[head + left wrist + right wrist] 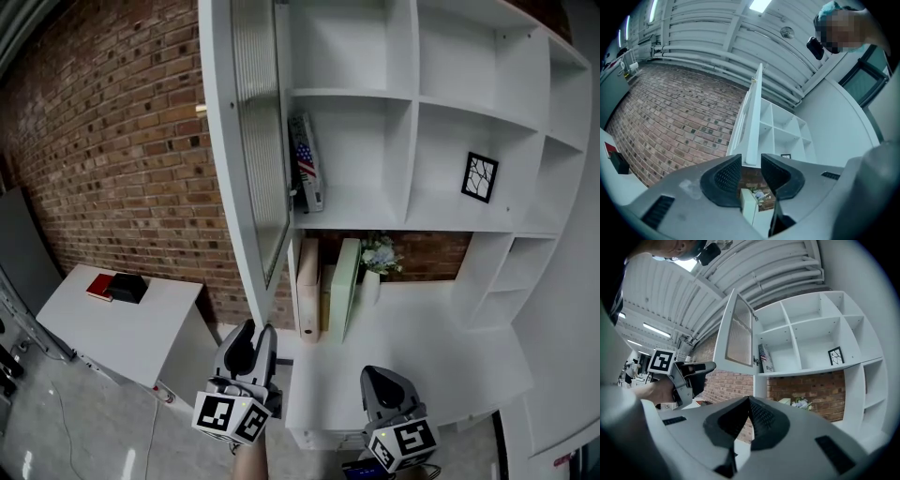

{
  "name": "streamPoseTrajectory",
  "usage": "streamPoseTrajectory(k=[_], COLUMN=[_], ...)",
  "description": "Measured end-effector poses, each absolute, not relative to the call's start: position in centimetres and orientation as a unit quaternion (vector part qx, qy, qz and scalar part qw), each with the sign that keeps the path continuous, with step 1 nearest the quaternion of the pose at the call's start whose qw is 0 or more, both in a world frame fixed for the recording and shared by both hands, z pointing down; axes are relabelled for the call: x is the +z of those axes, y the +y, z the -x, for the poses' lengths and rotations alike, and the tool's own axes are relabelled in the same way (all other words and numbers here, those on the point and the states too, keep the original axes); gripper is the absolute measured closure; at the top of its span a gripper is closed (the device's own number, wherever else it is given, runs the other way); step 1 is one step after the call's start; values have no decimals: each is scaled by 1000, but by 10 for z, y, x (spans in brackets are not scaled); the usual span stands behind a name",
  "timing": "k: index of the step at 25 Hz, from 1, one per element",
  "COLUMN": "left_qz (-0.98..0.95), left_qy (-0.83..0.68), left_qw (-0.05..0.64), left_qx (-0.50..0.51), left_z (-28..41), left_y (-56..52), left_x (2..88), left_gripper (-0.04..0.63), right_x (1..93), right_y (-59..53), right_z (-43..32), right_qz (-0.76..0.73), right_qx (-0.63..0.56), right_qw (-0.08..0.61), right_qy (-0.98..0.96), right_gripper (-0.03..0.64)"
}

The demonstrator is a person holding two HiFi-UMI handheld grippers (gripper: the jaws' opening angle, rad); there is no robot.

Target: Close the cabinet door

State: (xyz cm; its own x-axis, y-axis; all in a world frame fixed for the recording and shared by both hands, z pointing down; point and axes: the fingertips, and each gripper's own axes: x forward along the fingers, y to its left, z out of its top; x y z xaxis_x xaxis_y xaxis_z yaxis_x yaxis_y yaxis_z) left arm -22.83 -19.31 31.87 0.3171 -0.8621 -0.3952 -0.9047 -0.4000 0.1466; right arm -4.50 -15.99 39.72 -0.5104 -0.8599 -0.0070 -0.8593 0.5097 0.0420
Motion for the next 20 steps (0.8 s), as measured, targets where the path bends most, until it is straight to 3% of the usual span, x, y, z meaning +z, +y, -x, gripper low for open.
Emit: streamPoseTrajectory(k=[20], left_qz=[816], left_qy=[541], left_qw=[38], left_qx=[198], left_z=[201], left_y=[-205], left_x=[308], left_gripper=[482], right_x=[397], right_y=[-164], right_z=[26], right_qz=[-503], right_qx=[-10], right_qw=[2], right_qy=[-864], right_gripper=[617])
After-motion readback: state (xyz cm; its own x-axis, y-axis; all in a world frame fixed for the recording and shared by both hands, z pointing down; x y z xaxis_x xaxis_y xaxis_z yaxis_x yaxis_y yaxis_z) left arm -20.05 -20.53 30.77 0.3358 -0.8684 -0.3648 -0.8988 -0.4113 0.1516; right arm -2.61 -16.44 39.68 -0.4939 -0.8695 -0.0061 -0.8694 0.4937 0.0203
